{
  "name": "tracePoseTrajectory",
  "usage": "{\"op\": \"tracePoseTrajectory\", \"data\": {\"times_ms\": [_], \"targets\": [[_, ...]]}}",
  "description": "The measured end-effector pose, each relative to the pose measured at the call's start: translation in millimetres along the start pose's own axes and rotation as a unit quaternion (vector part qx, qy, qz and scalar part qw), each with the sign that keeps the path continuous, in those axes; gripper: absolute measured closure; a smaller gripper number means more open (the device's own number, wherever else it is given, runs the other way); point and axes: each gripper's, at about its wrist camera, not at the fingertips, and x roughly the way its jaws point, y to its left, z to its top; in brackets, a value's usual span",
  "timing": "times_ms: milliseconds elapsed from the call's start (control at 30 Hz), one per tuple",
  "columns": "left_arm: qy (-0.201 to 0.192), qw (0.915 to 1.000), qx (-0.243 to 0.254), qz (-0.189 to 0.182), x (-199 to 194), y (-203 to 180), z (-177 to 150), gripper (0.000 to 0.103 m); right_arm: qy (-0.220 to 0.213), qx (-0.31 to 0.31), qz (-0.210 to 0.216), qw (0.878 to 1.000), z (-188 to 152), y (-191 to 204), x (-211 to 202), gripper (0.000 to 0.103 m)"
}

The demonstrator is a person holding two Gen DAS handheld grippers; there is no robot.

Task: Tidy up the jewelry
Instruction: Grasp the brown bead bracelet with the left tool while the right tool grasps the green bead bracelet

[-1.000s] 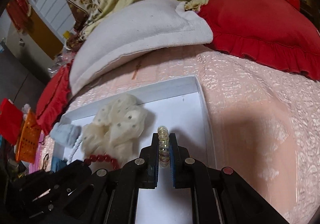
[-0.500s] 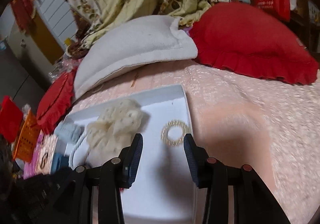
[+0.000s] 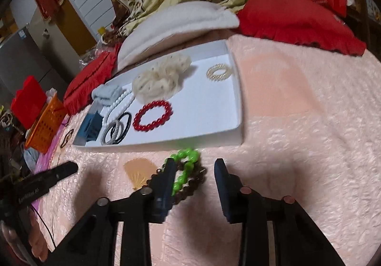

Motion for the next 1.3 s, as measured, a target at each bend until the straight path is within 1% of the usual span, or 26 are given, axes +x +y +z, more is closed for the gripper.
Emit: {"op": "tracePoseTrajectory", "data": {"times_ms": [67, 167, 200, 233, 300, 400, 433, 533, 600, 667, 700, 733, 767, 833, 900, 933, 1033, 1100, 1167, 1233, 1300], "targets": [[0.005, 1.0, 0.003, 0.001, 0.8, -1.5, -6.5, 0.087, 0.005, -0.007, -0.008, 1.0, 2.1, 4.8, 10.0, 0.074], [0.002, 0.9999, 0.009, 0.006, -1.7, -2.3, -12.8, 0.087, 0.011, 0.001, -0.015, 1.0, 5.1, 4.2, 24.0, 0.075], [0.0, 0.9999, 0.011, 0.008, -2.5, -2.3, -13.6, 0.087, 0.016, 0.008, -0.015, 1.0, 5.2, 2.3, 29.9, 0.079], [-0.002, 0.9999, 0.013, 0.01, -3.2, -2.2, -14.0, 0.087, 0.016, 0.013, -0.01, 1.0, 5.4, 1.3, 30.9, 0.088], [-0.006, 0.9999, 0.012, 0.007, -5.7, -1.0, -14.5, 0.087, 0.021, 0.029, 0.021, 0.999, 3.5, -0.1, 27.3, 0.094], [-0.012, 0.9999, 0.01, 0.007, -7.5, 2.3, -14.0, 0.087, 0.038, 0.041, 0.097, 0.994, -6.2, 6.9, 17.8, 0.094], [-0.011, 0.9999, 0.007, 0.007, -7.0, 3.9, -13.9, 0.087, 0.05, 0.051, 0.14, 0.988, -11.4, 10.4, 14.5, 0.094], [-0.006, 0.9999, 0.005, 0.007, -5.7, 5.9, -14.8, 0.087, 0.057, 0.055, 0.205, 0.976, -21.4, 19.5, 1.8, 0.094], [-0.004, 0.9999, 0.009, 0.008, -5.5, 5.5, -16.7, 0.087, 0.051, 0.063, 0.237, 0.968, -25.1, 19.8, -10.9, 0.094], [-0.001, 0.9999, 0.014, 0.006, -4.5, 3.7, -18.6, 0.087, 0.038, 0.072, 0.251, 0.965, -28.8, 15.0, -25.8, 0.094], [0.002, 0.9999, 0.015, 0.002, -3.3, 2.3, -19.0, 0.087, 0.033, 0.075, 0.248, 0.965, -30.8, 10.8, -32.5, 0.094], [0.006, 0.9999, 0.016, -0.002, -1.4, 0.4, -19.1, 0.087, 0.026, 0.073, 0.232, 0.97, -33.8, 5.1, -39.3, 0.094], [0.01, 0.9998, 0.017, -0.007, 1.4, -2.7, -19.0, 0.087, 0.022, 0.068, 0.211, 0.975, -37.0, 1.3, -44.0, 0.094], [0.018, 0.9995, 0.021, -0.017, 7.2, -10.2, -18.0, 0.087, 0.018, 0.056, 0.142, 0.988, -44.0, -10.7, -47.6, 0.094], [0.025, 0.9989, 0.029, -0.027, 13.8, -21.0, -16.0, 0.087, 0.021, 0.056, 0.106, 0.993, -48.9, -21.9, -47.2, 0.094], [0.027, 0.9985, 0.035, -0.032, 16.8, -26.7, -14.6, 0.087, 0.019, 0.056, 0.081, 0.995, -52.6, -27.9, -47.3, 0.094], [0.033, 0.9972, 0.053, -0.042, 29.5, -46.2, -7.6, 0.087, 0.012, 0.058, 0.052, 0.997, -53.9, -39.2, -49.5, 0.094], [0.037, 0.9962, 0.06, -0.052, 36.7, -54.7, -3.7, 0.087, 0.012, 0.058, 0.042, 0.997, -53.5, -43.7, -49.0, 0.094], [0.044, 0.9953, 0.067, -0.054, 45.8, -63.7, 0.1, 0.087, 0.014, 0.052, 0.03, 0.998, -53.2, -41.9, -46.6, 0.089], [0.048, 0.9942, 0.075, -0.06, 51.9, -71.1, 2.5, 0.087, 0.009, 0.038, 0.013, 0.999, -54.5, -38.9, -45.7, 0.08], [0.048, 0.9935, 0.081, -0.065, 54.9, -75.8, 3.7, 0.087, 0.006, 0.03, 0.006, 1.0, -58.5, -39.1, -47.3, 0.079]]}}
